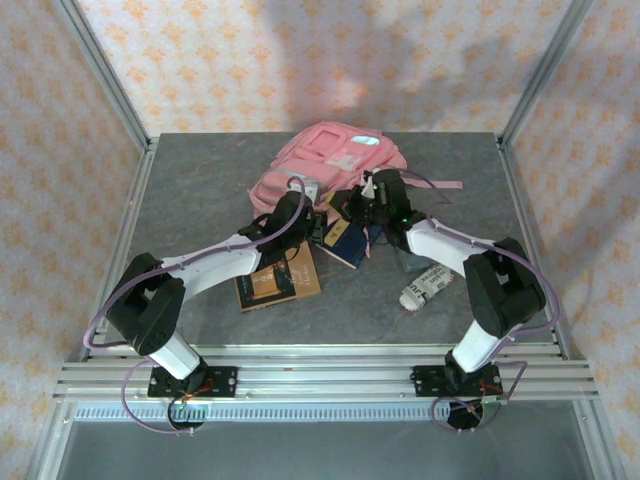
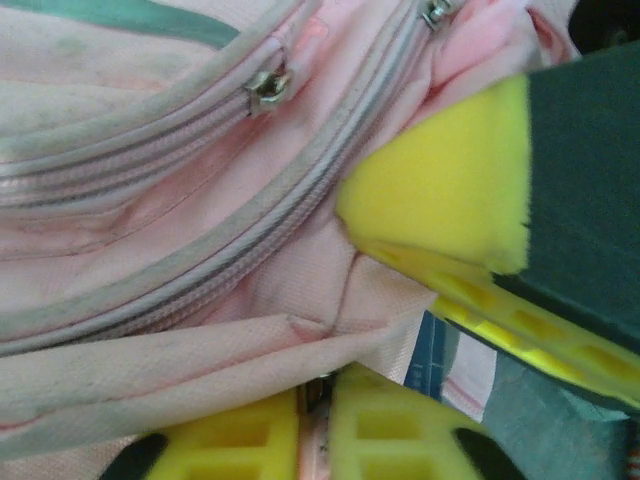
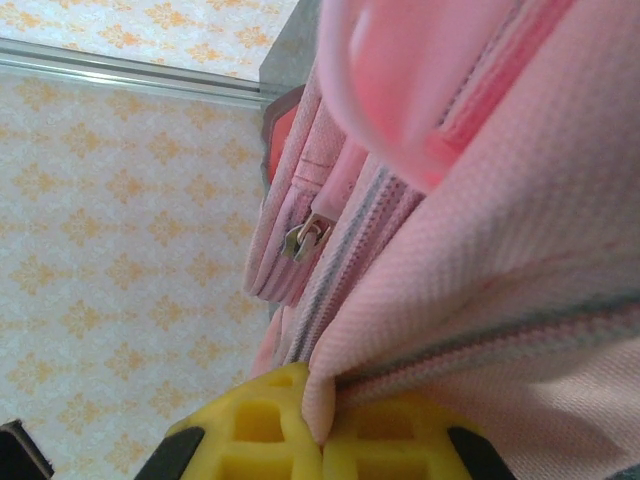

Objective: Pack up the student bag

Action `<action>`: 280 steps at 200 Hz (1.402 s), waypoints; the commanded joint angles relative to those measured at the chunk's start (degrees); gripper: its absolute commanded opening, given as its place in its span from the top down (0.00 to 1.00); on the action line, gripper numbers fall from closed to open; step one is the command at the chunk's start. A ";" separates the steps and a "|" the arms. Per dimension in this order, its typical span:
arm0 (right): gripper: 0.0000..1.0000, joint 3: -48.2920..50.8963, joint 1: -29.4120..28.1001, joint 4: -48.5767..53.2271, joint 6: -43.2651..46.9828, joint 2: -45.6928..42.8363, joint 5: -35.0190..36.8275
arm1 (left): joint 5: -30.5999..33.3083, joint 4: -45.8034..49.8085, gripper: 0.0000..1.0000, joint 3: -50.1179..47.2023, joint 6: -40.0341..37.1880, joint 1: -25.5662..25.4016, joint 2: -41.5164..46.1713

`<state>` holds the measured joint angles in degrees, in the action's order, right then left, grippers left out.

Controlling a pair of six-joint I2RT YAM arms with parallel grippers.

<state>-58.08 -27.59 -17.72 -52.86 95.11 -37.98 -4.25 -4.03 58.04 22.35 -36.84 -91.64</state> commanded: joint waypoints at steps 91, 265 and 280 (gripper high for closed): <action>1.00 -3.48 -1.92 -9.52 -1.81 -1.51 -4.90 | 4.89 -0.24 0.82 -3.91 2.50 -2.08 0.44; 1.00 -3.59 -0.93 -7.51 -0.23 -1.79 -2.95 | 9.40 3.33 1.00 -5.66 3.04 -4.25 1.44; 1.00 -2.74 -0.30 -6.82 0.30 -2.18 -2.14 | 10.72 4.56 1.00 -7.10 2.28 -3.91 3.33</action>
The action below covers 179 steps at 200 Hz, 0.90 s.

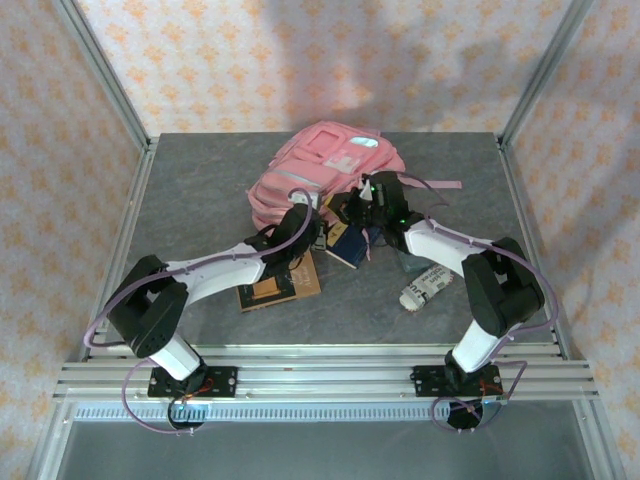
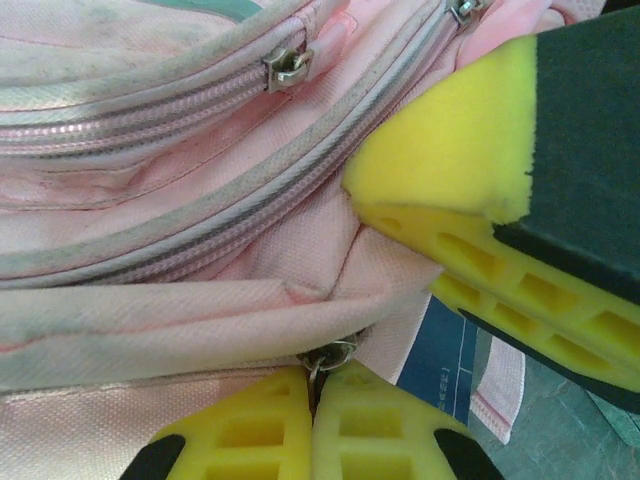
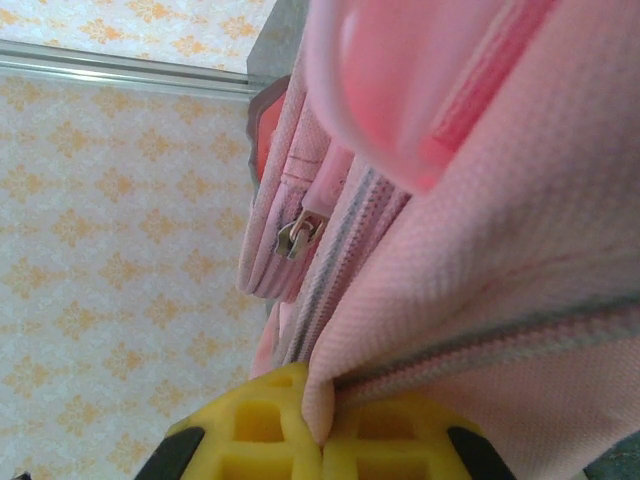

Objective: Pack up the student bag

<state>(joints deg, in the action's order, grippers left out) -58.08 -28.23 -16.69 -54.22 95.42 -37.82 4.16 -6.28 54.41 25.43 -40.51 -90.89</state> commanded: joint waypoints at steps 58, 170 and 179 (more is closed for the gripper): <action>1.00 0.76 2.39 -8.10 1.87 -3.13 -0.83 | 1.94 9.79 1.00 -9.29 -1.57 4.90 7.90; 1.00 -12.23 3.64 2.47 11.31 4.38 -6.69 | -1.53 9.64 1.00 -11.93 -2.82 6.68 15.38; 1.00 -15.39 4.32 5.70 12.99 6.12 -7.29 | -3.11 8.99 1.00 -11.90 -2.71 5.67 15.74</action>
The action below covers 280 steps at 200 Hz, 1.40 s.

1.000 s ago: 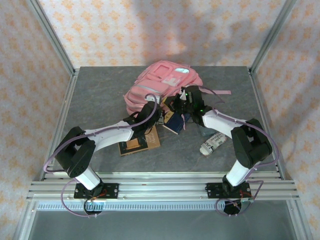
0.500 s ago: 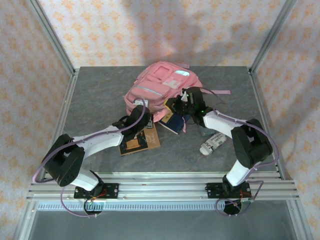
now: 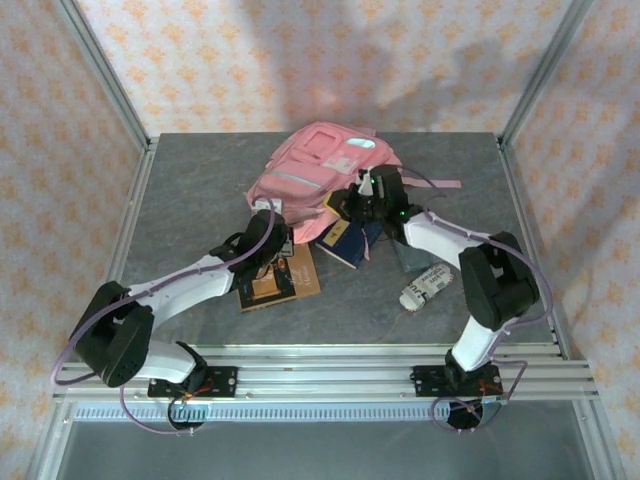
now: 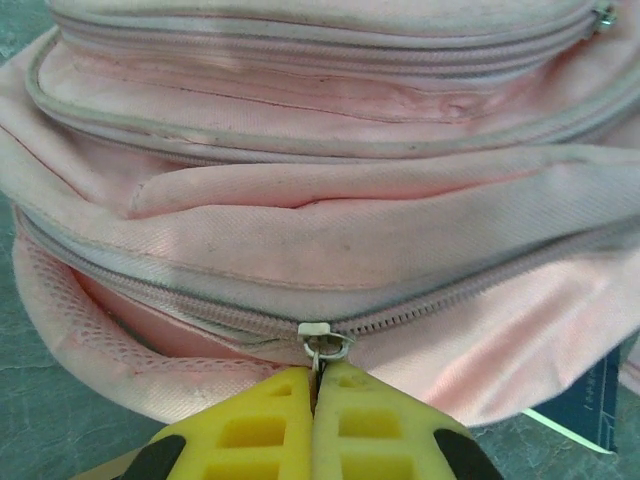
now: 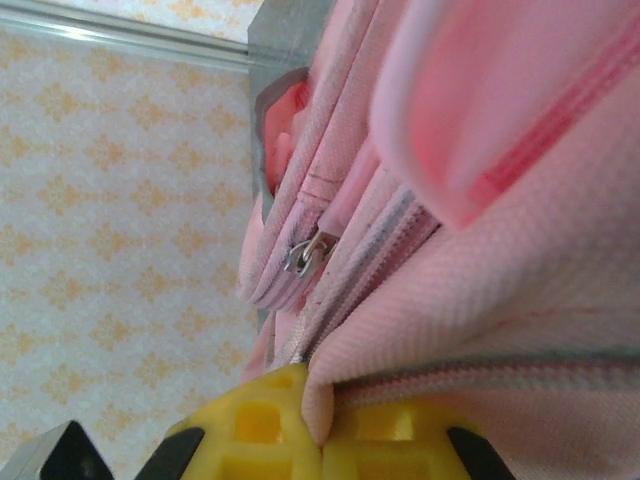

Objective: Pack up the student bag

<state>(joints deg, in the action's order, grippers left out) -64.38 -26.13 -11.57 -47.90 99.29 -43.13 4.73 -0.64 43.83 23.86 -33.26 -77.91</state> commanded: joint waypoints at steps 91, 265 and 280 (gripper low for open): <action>0.63 -22.32 5.92 23.19 11.38 11.25 13.77 | -4.40 -2.98 1.00 10.77 0.06 -8.84 -13.13; 1.00 -4.79 -1.83 5.30 -0.60 11.73 0.95 | 1.13 2.19 1.00 12.43 -2.45 -8.63 -20.02; 1.00 -3.91 -1.73 4.35 -1.02 10.55 1.48 | 2.69 3.22 1.00 11.95 -2.35 -7.79 -20.46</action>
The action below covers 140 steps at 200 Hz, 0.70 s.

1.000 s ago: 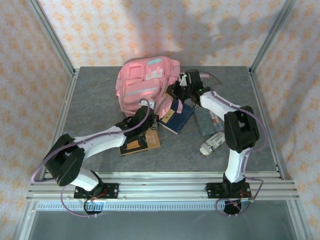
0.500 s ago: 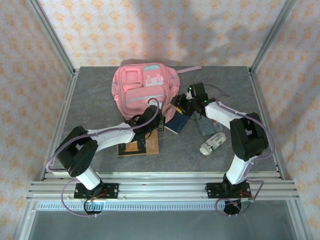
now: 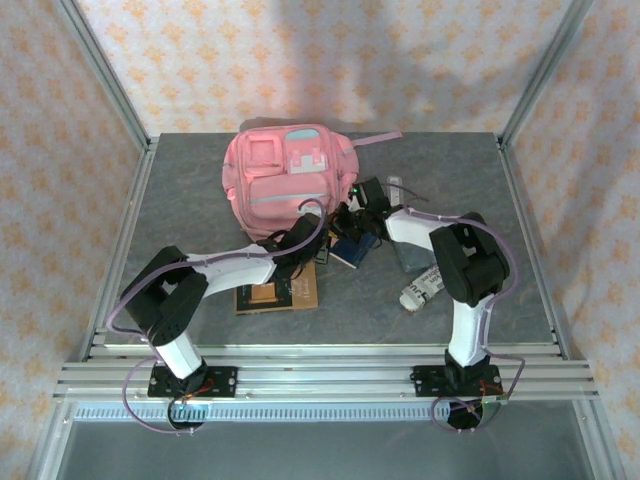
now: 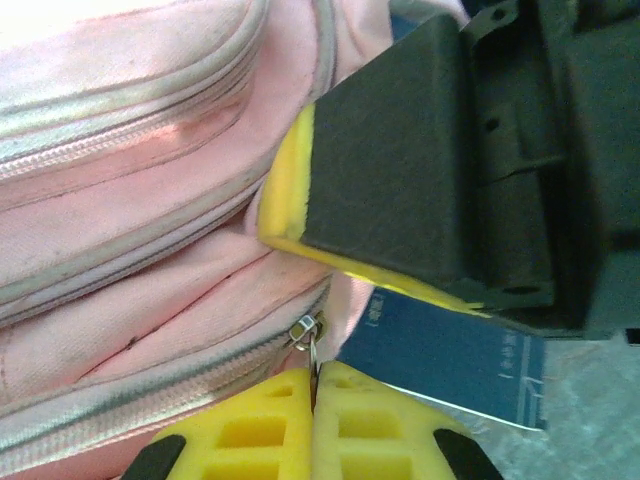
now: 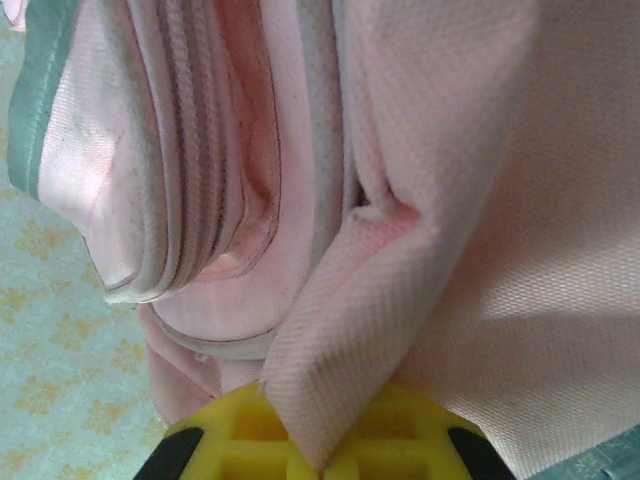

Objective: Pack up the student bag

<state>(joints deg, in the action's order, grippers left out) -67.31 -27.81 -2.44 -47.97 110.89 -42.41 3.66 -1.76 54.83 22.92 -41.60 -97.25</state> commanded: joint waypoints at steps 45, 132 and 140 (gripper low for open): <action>1.00 2.22 2.13 -7.08 -2.09 -4.49 2.60 | 4.85 5.29 1.00 -5.10 -0.36 4.95 5.13; 1.00 -0.92 4.12 -7.52 -2.16 -5.42 4.27 | 7.92 6.99 1.00 -15.90 1.95 14.74 13.93; 1.00 -2.09 4.32 -6.66 -1.65 -5.21 4.37 | 6.73 7.04 1.00 -15.52 1.99 14.68 13.84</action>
<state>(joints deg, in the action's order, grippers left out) -65.30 -25.08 -7.29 -50.37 108.36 -40.73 8.45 1.65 40.07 23.70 -27.90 -84.44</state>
